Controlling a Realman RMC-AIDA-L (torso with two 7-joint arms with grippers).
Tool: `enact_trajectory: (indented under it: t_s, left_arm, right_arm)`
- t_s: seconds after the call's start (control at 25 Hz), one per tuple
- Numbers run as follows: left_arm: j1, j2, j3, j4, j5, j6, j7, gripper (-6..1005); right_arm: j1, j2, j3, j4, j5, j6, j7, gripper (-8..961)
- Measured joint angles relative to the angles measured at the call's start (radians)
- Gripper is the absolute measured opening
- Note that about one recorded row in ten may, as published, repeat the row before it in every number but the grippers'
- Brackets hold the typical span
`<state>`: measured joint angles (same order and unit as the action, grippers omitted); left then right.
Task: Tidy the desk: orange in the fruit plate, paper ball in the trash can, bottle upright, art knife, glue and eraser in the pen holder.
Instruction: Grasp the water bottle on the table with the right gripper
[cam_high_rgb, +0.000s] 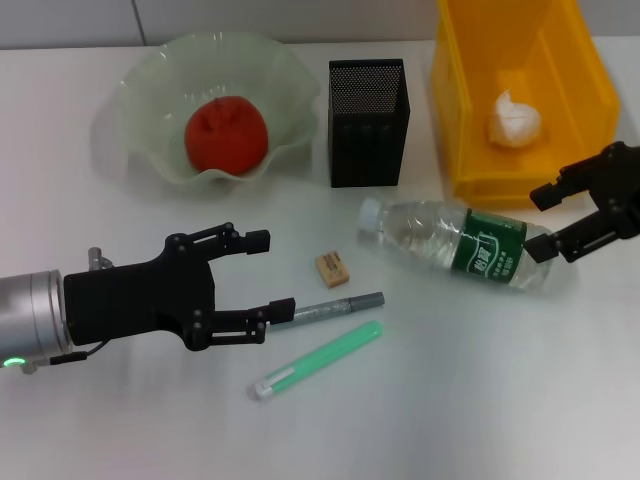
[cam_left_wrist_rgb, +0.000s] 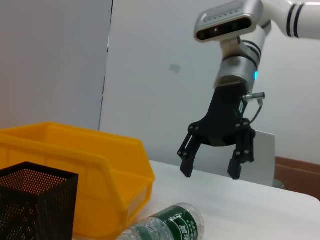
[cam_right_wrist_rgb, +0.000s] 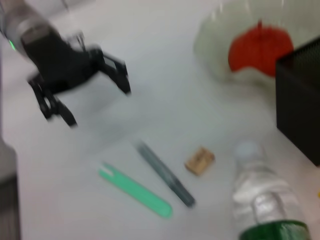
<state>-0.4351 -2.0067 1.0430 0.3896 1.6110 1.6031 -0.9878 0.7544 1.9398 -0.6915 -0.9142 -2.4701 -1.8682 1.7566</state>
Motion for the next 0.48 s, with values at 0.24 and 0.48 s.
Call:
enact_trajectory:
  t_s: [0.24,0.48]
  left_arm:
    - [0.000,-0.008,0.001,0.000,0.000,-0.002,0.001,835]
    - [0.004,-0.011,0.000,0.000,0.000,-0.003,0.002,834]
  right_arm:
    - [0.077,0.007,-0.131,-0.012,-0.082,0.051,0.053,826]
    - [0.096,0.035,-0.254,-0.026,-0.087,0.121,0.072,823]
